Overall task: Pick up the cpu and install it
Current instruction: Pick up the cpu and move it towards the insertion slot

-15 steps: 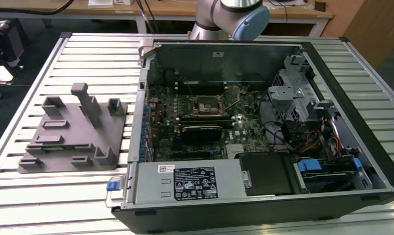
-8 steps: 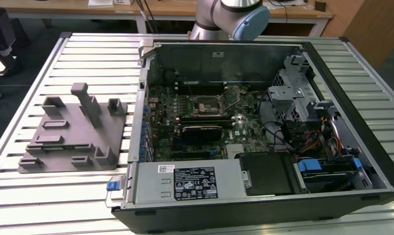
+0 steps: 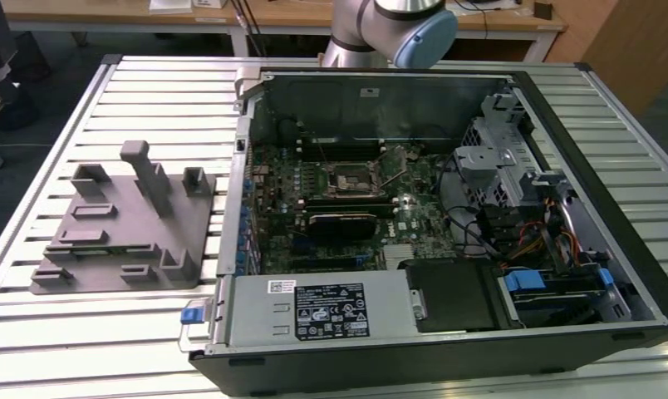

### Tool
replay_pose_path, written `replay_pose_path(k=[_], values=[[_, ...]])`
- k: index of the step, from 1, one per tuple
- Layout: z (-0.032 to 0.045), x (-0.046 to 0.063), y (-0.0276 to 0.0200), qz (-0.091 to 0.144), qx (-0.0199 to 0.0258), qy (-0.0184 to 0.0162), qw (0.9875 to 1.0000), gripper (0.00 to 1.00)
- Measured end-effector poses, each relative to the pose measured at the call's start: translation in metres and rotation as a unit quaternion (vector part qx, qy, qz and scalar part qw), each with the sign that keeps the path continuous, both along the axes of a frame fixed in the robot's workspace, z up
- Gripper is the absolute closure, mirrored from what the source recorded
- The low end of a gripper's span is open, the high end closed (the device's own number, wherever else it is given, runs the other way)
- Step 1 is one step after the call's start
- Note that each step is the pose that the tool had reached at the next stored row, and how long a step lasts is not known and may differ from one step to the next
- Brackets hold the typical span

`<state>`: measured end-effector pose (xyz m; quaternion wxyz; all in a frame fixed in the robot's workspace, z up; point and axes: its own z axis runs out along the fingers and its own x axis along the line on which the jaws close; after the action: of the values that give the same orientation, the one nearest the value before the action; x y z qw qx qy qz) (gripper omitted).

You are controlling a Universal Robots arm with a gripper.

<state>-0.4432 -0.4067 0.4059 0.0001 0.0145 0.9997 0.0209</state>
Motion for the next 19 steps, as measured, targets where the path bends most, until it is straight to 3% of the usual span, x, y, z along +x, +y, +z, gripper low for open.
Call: replay_pose_path(k=[8, 19], values=[[0.0000, 0.021, -0.0001, 0.000, 0.0000, 0.0000, 1.0000, 0.46], [0.0000, 0.043, -0.0001, 0.000, 0.0000, 0.0000, 1.0000, 0.46]])
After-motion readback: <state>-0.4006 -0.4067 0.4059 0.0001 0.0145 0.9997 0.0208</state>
